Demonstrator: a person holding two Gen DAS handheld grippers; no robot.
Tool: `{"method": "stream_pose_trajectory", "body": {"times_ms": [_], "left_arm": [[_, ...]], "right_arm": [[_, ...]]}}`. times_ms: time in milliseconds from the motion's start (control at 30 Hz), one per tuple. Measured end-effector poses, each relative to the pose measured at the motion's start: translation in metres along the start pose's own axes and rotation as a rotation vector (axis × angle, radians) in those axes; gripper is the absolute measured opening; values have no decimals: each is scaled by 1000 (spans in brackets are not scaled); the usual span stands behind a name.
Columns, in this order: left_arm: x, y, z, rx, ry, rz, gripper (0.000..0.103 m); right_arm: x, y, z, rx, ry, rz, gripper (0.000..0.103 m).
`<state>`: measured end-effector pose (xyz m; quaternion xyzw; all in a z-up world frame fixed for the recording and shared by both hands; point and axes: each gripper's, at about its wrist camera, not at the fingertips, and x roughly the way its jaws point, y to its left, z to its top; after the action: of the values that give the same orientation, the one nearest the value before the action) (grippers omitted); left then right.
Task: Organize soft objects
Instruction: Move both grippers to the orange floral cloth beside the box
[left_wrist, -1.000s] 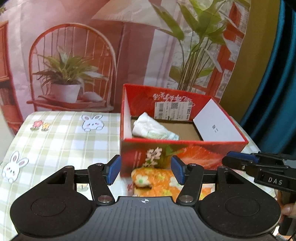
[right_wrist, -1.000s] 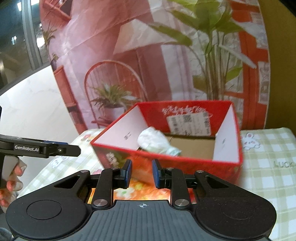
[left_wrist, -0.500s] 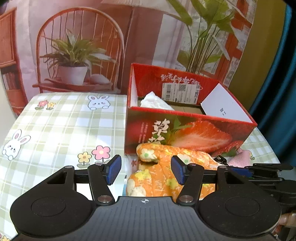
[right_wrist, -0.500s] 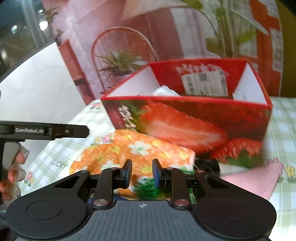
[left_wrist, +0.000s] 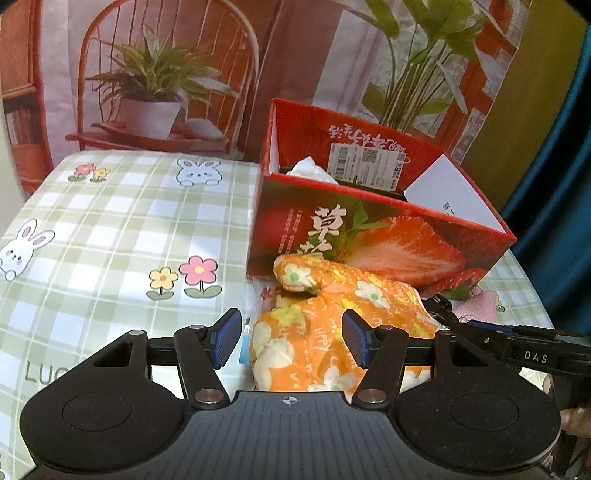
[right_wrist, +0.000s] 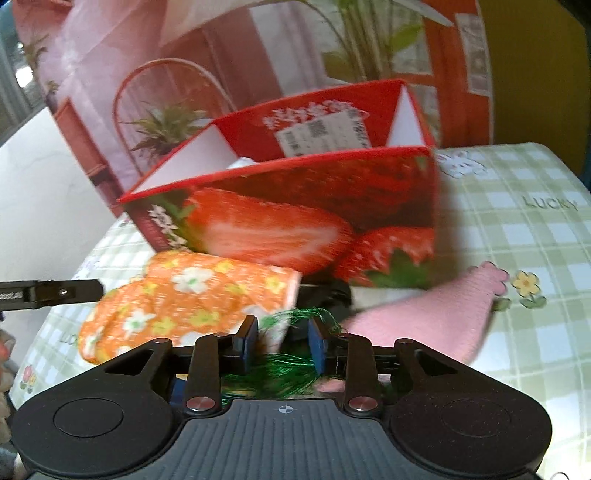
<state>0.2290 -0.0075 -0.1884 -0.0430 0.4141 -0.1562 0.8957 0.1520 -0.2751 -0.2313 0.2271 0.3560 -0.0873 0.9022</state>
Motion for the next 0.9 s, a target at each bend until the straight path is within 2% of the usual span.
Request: {"method": "stream_pose_trajectory", "body": {"times_ms": [233, 500, 733, 900], "left_arm": [[1, 7, -4, -54, 12, -27, 70], [4, 11, -5, -86, 33, -34, 70], [5, 12, -8, -98, 48, -42, 70], [4, 11, -9, -94, 49, -54, 68]], "right_arm": [[3, -10, -2, 17, 20, -82, 29], [-3, -27, -2, 56, 4, -185, 29], [-18, -27, 8, 58, -67, -195, 29], [-29, -19, 19, 31, -118, -158, 33]]}}
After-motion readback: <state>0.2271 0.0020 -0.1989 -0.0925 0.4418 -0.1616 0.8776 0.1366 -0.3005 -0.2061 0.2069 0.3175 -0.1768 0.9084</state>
